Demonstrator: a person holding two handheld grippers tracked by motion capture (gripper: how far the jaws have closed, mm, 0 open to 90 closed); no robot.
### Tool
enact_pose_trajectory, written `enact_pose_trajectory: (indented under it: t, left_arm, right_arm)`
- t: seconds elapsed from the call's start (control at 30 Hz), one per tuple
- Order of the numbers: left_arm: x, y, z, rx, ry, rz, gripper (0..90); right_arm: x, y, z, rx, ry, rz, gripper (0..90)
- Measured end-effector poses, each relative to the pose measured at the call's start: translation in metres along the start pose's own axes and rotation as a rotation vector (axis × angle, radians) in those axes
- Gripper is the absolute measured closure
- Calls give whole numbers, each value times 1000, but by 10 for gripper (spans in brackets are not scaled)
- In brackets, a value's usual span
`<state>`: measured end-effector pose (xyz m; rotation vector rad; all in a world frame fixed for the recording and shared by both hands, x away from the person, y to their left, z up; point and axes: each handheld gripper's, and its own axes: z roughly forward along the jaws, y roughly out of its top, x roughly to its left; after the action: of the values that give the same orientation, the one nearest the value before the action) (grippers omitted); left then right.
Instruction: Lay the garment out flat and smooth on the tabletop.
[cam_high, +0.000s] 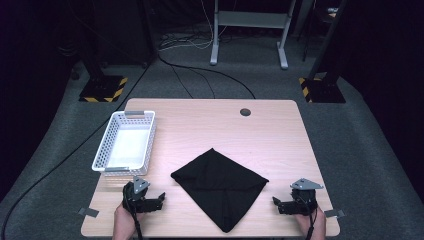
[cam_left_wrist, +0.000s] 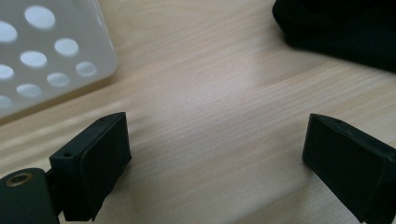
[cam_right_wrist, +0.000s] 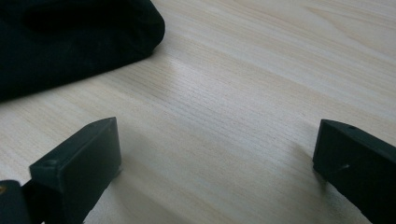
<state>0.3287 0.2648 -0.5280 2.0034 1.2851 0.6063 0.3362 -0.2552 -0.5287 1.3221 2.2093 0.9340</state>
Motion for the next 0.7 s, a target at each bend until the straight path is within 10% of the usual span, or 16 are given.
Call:
enact_pose_trajectory:
  t: [0.47, 0.7]
  left_arm:
    - [-11, 25, 2, -40, -59, 89, 23]
    - [-20, 41, 11, -37, -72, 149, 24]
  right_arm:
    - [2, 4, 0, -33, 7, 65, 9]
    - [32, 37, -2, -96, 69, 3, 26]
